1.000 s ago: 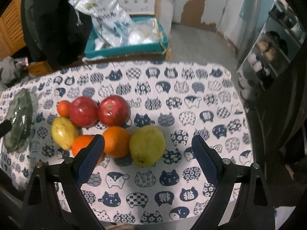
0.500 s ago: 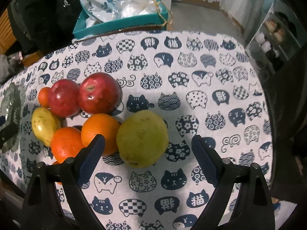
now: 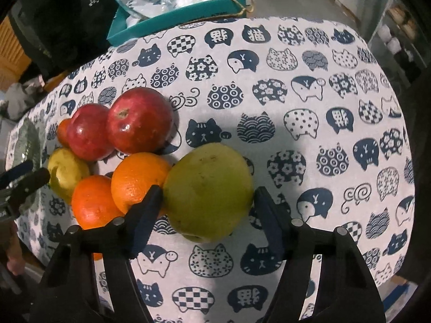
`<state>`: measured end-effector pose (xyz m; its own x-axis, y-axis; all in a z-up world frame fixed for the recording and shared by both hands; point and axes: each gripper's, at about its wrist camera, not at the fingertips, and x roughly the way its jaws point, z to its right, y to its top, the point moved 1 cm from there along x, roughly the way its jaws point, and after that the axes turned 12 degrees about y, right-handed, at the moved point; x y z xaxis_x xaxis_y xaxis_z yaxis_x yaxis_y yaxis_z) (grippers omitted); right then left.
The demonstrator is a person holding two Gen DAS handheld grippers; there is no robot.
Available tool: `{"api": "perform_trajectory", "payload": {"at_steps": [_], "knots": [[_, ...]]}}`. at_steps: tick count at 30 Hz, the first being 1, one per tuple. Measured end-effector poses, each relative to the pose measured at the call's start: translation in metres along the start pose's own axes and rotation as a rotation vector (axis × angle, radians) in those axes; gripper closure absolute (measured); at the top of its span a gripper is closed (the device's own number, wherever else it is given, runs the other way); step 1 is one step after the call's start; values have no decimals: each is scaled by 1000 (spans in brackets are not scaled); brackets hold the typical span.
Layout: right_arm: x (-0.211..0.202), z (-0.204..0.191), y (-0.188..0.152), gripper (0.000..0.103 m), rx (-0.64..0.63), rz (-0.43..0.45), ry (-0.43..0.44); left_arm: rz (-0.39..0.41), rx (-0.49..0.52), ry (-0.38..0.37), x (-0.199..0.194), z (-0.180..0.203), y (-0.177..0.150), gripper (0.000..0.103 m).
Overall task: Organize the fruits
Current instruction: 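Move the left tool to the yellow-green pear while the right tool approaches the green pomelo, then close the left tool on the pear while the right tool closes on the pomelo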
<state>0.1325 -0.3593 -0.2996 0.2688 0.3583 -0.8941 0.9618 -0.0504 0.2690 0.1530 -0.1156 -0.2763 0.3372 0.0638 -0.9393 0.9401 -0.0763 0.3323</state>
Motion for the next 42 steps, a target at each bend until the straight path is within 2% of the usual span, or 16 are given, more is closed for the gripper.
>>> {"api": "perform_trajectory", "payload": {"at_steps": [2, 7, 14, 19, 25, 27, 28, 32, 35, 42], "knots": [[1, -3, 0, 34, -36, -15, -21, -8, -2, -8, 4, 1, 1, 0], [6, -9, 0, 34, -117, -34, -142, -28, -6, -23, 13, 5, 4, 0], [12, 1, 2, 30, -94, -44, -109, -71, 11, -43, 26, 16, 5, 0], [23, 5, 7, 29, -82, -38, -98, -105, -7, -89, 36, 17, 5, 4], [34, 14, 14, 28, -16, -44, -50, -127, -41, -163, 41, 14, 4, 16], [32, 17, 15, 28, -17, -41, -53, -134, -35, -192, 42, 17, 3, 29], [32, 15, 16, 28, -21, -38, -59, -142, -39, -205, 43, 18, 3, 31], [26, 17, 10, 28, -24, -20, -82, -122, -8, -171, 38, 23, 1, 32], [22, 10, 0, 28, -52, 1, -124, -78, 16, -123, 29, 27, -3, 34], [13, -11, -5, 28, -90, 45, -144, -5, 40, -84, 7, 21, -6, 35]]}}
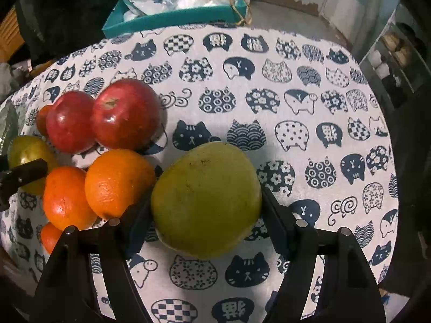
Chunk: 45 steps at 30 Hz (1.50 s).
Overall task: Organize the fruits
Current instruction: 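Close the left tool on the pear while the right tool closes on the pomelo, then carry the pear in the left tool while the right tool carries the pomelo to the glass bowl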
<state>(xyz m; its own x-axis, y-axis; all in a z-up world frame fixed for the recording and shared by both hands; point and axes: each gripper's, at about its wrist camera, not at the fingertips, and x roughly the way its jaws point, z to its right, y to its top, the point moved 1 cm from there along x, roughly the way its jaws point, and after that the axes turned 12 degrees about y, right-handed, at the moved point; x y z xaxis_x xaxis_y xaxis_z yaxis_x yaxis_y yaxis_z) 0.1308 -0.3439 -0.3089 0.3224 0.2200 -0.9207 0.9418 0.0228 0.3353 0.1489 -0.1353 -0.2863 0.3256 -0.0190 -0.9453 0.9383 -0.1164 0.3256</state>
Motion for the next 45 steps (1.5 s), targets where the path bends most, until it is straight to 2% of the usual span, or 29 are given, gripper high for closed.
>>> {"api": "perform_trajectory", "payload": {"at_steps": [9, 21, 37, 45], "knots": [[-37, -10, -5, 29, -18, 108, 3, 85, 3, 44, -31, -11, -8, 35], [-89, -42, 5, 28, -57, 234, 23, 241, -12, 96, -94, -27, -15, 35], [-159, -79, 6, 28, -130, 402, 45, 413, -35, 130, -172, -49, -23, 35], [-189, -100, 6, 28, -174, 473, 40, 475, -62, 148, -198, -63, -26, 35]]}}
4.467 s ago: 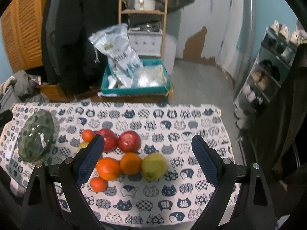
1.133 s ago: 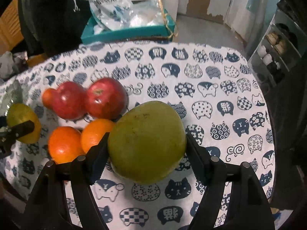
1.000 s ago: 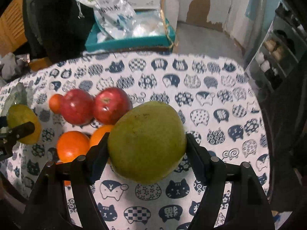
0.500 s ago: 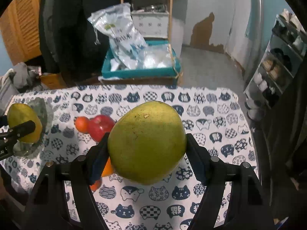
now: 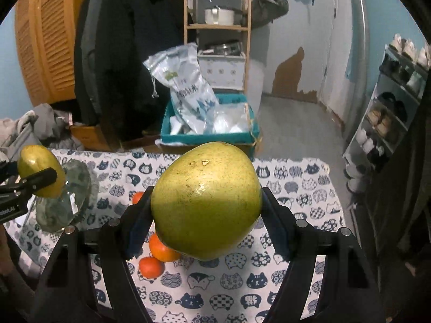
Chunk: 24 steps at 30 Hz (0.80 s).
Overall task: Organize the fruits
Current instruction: 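Carry the pear in the left tool while the right tool carries the pomelo to the glass bowl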
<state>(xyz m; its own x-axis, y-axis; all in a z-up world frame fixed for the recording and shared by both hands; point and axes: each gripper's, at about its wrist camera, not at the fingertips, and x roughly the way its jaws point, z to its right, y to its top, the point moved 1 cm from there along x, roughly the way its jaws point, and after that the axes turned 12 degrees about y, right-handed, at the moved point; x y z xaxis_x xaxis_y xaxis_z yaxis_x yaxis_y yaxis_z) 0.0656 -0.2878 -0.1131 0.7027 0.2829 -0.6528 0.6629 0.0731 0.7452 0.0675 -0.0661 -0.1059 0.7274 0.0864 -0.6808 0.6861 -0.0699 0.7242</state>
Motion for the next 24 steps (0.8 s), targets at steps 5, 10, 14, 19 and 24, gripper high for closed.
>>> {"api": "perform_trajectory", "payload": {"at_steps": [5, 10, 14, 19, 24], "knots": [[-6, -16, 11, 28, -18, 22, 26, 15, -33, 8, -9, -17, 3, 35], [-7, -37, 24, 28, -43, 44, 55, 32, -62, 49, -14, -38, 5, 35], [2, -59, 35, 28, -63, 48, 88, 32, -91, 76, -12, -58, 4, 35], [22, -88, 46, 28, -87, 32, 140, 23, -119, 121, -8, -83, 0, 35], [45, -116, 51, 28, -102, 2, 188, 5, -153, 157, -2, -109, -6, 35]]}}
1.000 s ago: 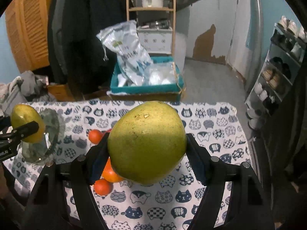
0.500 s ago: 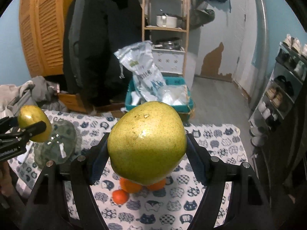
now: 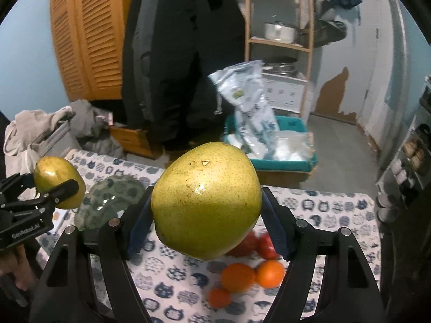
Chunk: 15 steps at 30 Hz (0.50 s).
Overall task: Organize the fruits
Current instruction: 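Carry the pear in the left tool while the right tool carries the pomelo to the glass bowl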
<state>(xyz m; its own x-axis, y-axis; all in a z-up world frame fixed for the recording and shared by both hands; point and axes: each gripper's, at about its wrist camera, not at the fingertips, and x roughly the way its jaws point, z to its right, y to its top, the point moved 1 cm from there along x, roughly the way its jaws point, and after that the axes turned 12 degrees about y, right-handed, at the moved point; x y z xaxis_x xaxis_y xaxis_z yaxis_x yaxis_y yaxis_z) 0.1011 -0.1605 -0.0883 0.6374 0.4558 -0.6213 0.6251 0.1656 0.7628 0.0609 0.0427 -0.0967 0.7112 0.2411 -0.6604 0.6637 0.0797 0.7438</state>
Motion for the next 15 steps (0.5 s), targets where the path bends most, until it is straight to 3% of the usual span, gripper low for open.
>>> {"api": "perform_trajectory", "payload": {"at_steps": [15], "knots": [[98, -71, 8, 28, -18, -127, 161, -116, -66, 97, 52, -67, -17, 35]]}}
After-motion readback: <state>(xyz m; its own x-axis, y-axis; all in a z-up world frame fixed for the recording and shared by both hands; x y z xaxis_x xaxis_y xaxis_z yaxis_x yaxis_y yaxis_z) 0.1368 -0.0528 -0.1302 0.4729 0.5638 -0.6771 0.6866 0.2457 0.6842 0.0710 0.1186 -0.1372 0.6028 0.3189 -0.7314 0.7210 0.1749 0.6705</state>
